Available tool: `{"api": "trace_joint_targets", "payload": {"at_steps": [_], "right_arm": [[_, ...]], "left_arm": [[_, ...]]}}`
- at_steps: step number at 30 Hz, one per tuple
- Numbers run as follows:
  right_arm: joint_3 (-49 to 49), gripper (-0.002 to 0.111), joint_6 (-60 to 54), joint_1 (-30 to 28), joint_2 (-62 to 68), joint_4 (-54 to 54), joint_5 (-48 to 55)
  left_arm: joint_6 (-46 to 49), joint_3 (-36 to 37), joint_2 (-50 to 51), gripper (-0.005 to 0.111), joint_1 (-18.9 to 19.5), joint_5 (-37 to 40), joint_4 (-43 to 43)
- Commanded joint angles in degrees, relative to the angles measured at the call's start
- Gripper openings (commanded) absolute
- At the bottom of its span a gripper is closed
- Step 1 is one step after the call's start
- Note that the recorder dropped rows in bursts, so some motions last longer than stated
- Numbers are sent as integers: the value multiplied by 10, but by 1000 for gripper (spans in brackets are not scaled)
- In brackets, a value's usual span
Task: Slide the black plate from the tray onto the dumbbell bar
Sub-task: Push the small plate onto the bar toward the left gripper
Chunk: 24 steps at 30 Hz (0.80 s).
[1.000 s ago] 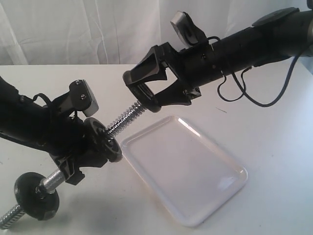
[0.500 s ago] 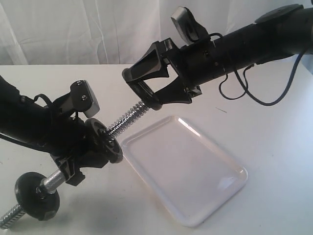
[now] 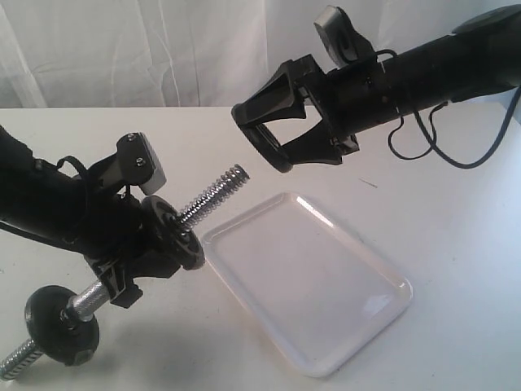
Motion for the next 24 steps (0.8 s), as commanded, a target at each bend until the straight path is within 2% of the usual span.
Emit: {"api": "trace_joint_targets", "payload": {"at_steps": [1,24], "right_arm": [[-4,0,4,0,-11,32,16],[10,0,0,52,-11,31,16]], "left_arm": [[5,-17,-27,0,-3,-25,-56],[5,-17,-27,0,-3,-36,-61]]}}
